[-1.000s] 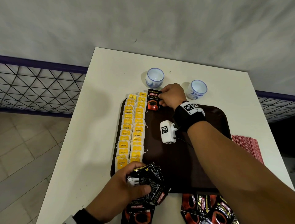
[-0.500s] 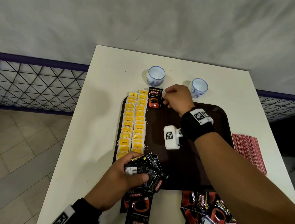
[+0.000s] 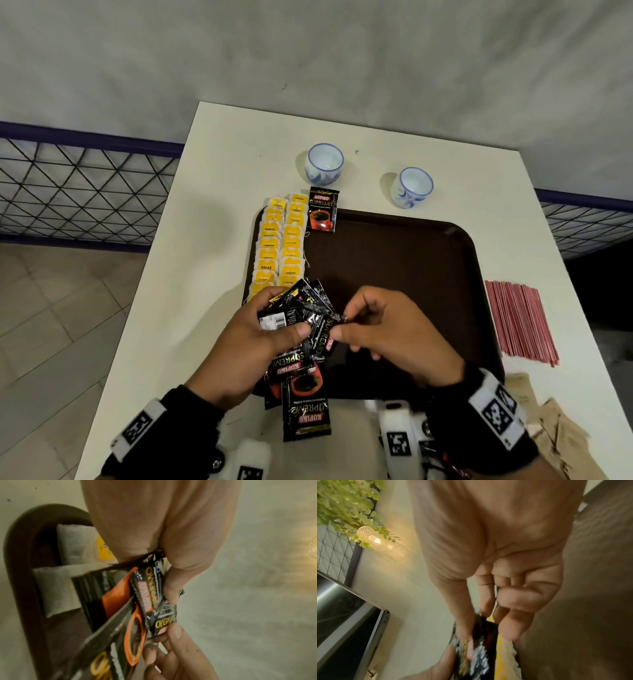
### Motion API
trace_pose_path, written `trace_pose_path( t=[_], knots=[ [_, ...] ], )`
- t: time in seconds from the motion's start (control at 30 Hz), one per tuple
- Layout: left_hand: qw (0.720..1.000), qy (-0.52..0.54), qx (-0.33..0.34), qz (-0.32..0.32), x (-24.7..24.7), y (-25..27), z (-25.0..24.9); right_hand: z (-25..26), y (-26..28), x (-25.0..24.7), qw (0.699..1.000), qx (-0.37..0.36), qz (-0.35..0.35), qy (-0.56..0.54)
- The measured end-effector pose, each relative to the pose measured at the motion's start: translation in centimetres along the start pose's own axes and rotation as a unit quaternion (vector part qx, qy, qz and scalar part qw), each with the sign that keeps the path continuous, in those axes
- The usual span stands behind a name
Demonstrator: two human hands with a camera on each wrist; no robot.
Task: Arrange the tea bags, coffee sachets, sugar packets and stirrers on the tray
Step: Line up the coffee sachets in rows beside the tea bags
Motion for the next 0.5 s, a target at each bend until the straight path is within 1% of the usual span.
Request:
trace_pose_path(
  t=[0.1, 0.2, 0.4, 0.5],
  knots=[
    [1.0, 0.006, -0.009, 0.002, 0.4, -0.2, 0.0, -1.1, 0.4, 0.5, 0.999, 0.013, -0.048, -0.001],
    [1.0, 0.012, -0.018, 0.005, 0.4, -0.4, 0.2, -1.5, 0.4, 0.0, 0.996, 0.021, -0.075, -0.042],
    [0.999, 0.038, -0.021, 0.014, 0.4, -0.3, 0.1, -0.5, 0.1, -0.2, 0.994, 0.002, -0.063, -0.093],
    [0.998, 0.056, -0.024, 0.019, 0.3, -0.3, 0.0, -0.3, -0.1, -0.4, 0.989, -0.002, -0.068, -0.13]
  ],
)
Point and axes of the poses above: each hand's wrist, its own y-axis away from the middle knuckle, its own x-axis out of the palm, z = x × y, the point moved 2 cm from there along -y, towards the middle knuckle, and after that the axes turned 15 degrees about -x, right-handed, at the moved point
